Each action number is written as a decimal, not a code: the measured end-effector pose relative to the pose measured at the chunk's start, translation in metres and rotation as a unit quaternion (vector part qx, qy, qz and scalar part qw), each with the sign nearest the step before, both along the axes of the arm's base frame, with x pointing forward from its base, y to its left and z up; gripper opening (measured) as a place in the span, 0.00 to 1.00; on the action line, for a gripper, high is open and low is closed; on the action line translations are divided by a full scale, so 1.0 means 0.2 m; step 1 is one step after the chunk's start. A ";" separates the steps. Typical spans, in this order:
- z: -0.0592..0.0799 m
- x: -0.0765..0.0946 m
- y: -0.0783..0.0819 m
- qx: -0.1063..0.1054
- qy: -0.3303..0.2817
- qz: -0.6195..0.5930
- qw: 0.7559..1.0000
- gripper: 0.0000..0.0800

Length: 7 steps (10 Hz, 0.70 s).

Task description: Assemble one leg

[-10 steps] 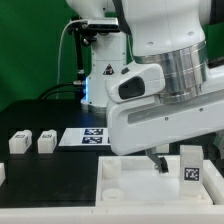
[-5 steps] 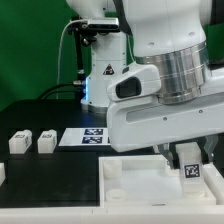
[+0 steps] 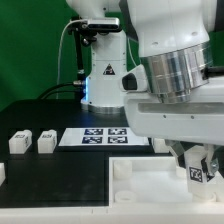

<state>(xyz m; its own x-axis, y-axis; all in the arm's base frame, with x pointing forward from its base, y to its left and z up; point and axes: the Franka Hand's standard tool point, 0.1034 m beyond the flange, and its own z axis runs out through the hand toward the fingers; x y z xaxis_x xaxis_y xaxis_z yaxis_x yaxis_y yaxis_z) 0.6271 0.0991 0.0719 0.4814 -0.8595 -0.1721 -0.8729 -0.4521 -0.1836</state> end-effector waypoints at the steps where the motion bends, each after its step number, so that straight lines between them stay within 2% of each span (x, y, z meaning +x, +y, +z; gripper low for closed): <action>1: 0.00 0.00 0.00 0.007 0.012 -0.047 0.999 0.37; 3: 0.00 -0.01 0.00 0.026 0.046 -0.175 0.983 0.37; 5: 0.00 -0.01 0.01 0.024 0.043 -0.160 0.986 0.37; 6: -0.01 -0.01 0.01 0.023 0.039 -0.140 0.989 0.49; 7: -0.01 -0.01 0.02 0.023 0.038 -0.138 0.989 0.66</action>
Offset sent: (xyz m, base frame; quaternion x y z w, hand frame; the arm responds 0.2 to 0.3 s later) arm 0.0077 -0.0039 0.0011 0.0114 0.0333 0.1709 0.9847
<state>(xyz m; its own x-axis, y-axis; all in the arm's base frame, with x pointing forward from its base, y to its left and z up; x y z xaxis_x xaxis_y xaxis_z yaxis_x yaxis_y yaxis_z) 0.6243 0.1025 0.0704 0.2143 -0.9468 -0.2402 -0.9739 -0.1881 -0.1272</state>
